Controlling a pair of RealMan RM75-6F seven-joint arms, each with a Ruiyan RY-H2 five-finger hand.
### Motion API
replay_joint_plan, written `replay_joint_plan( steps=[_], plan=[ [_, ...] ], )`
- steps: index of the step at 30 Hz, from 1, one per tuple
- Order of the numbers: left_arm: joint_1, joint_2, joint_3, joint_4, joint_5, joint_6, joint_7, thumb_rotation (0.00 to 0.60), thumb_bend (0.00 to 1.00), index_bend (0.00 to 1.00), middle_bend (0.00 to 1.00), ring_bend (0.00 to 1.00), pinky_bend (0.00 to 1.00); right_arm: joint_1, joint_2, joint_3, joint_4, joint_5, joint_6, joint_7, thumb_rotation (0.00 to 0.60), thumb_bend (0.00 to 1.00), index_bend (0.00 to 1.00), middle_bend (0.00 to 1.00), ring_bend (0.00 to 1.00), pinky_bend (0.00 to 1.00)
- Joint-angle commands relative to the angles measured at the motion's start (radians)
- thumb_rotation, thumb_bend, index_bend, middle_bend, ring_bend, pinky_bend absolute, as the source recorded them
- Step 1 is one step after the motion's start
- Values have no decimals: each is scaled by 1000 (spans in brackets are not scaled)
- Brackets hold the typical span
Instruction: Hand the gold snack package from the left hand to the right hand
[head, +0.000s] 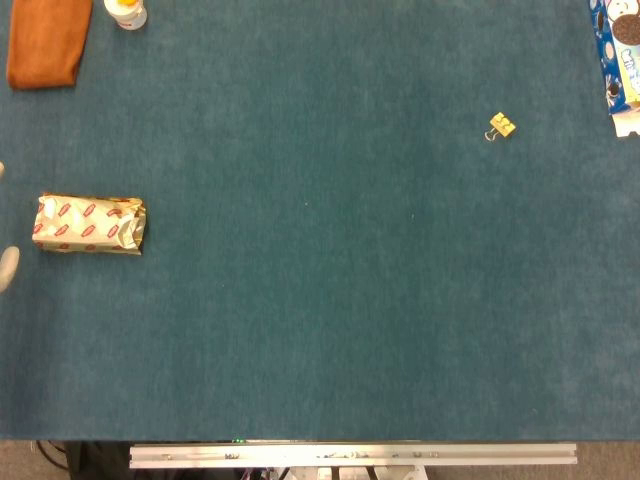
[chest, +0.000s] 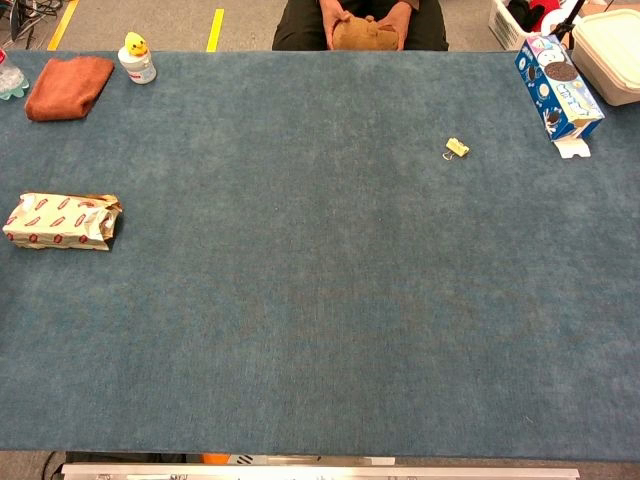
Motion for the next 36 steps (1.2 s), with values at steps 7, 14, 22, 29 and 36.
replay_joint_plan(
  steps=[7,14,22,29,36],
  plan=[
    [-11,7,1,-11,1,-16,15,600,300,133,136,87,114,4,12,-6,-6,-9,-13,18,600,98,212,359,288,427],
    [-41,46,0,-8,15,-63,-15,600,300,138,157,99,114,27,60,19,-59,-21,-9,-42,600,99,212,359,288,427],
    [-128,44,-3,50,8,-214,-90,600,300,154,213,180,114,58,103,77,-126,-16,18,-111,600,99,177,357,288,427],
    [-192,-6,2,141,-49,-344,-86,600,276,181,178,186,114,72,116,84,-152,-17,12,-124,600,98,177,355,288,427],
    [-221,-55,2,207,-164,-432,-35,600,246,145,124,133,114,72,104,74,-135,-29,13,-107,600,98,176,355,289,427]
  ],
)
